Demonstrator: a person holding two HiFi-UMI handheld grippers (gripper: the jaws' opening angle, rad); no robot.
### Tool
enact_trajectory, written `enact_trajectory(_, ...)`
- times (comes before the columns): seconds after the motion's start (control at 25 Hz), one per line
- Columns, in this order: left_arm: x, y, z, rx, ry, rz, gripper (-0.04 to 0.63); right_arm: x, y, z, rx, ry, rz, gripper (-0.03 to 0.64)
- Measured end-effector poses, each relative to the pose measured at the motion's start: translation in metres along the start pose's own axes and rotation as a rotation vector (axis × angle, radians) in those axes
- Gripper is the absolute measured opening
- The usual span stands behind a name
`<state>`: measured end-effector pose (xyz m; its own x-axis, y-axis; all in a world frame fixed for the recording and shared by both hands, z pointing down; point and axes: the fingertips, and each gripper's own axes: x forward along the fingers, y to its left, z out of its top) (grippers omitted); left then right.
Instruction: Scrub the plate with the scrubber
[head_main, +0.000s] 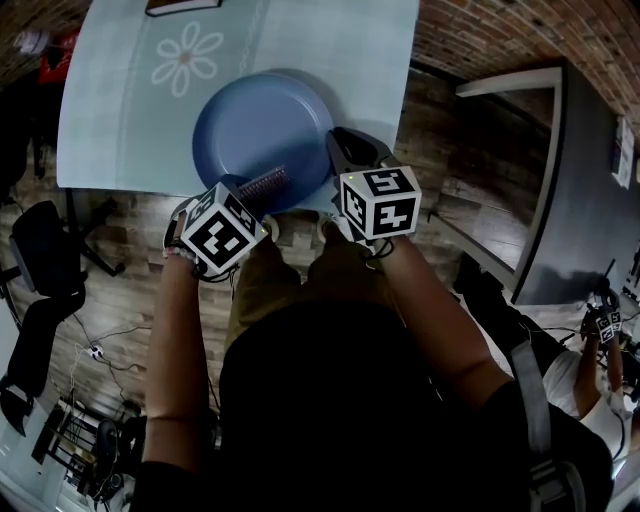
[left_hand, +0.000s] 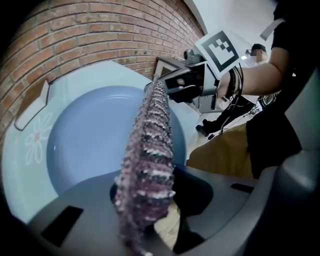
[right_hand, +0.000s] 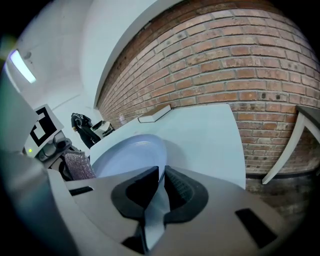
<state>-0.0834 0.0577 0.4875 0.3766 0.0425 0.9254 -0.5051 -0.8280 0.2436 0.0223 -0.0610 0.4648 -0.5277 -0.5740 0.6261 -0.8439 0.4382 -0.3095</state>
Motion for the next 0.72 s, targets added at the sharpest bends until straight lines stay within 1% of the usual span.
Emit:
enact_trajectory(0.08, 0.005, -0.005, 0.007, 0.036, -0.004, -0.012, 0.074, 0.000, 0.000, 0.000, -0.001, 0.000, 0.001, 0.061)
enact_trajectory(0.2, 0.011, -0.006, 0.022, 0.057, -0.022, -0.005, 0.075, 0.001, 0.000, 0.001, 0.002, -0.001, 0.003, 0.061)
enact_trajectory(0.28, 0.014, -0.002, 0.031, 0.069, -0.037, 0.019, 0.075, 0.002, 0.000, 0.001, 0.004, -0.001, 0.003, 0.061)
enact_trajectory(0.36, 0.017, 0.004, 0.041, 0.074, -0.056, 0.061, 0.075, 0.003, 0.000, 0.001, 0.005, 0.000, 0.003, 0.061)
enact_trajectory(0.48, 0.019, 0.014, 0.053, 0.063, -0.088, 0.115, 0.075, 0.003, 0.000, 0.001, 0.006, 0.002, 0.003, 0.061)
enact_trajectory(0.6, 0.021, 0.021, 0.063, 0.022, -0.112, 0.128, 0.075, 0.002, 0.000, 0.001, 0.007, 0.000, 0.005, 0.061)
enact_trajectory(0.72, 0.021, 0.032, 0.072, 0.004, -0.123, 0.152, 0.077, 0.001, -0.001, 0.001, 0.005, -0.002, 0.001, 0.061)
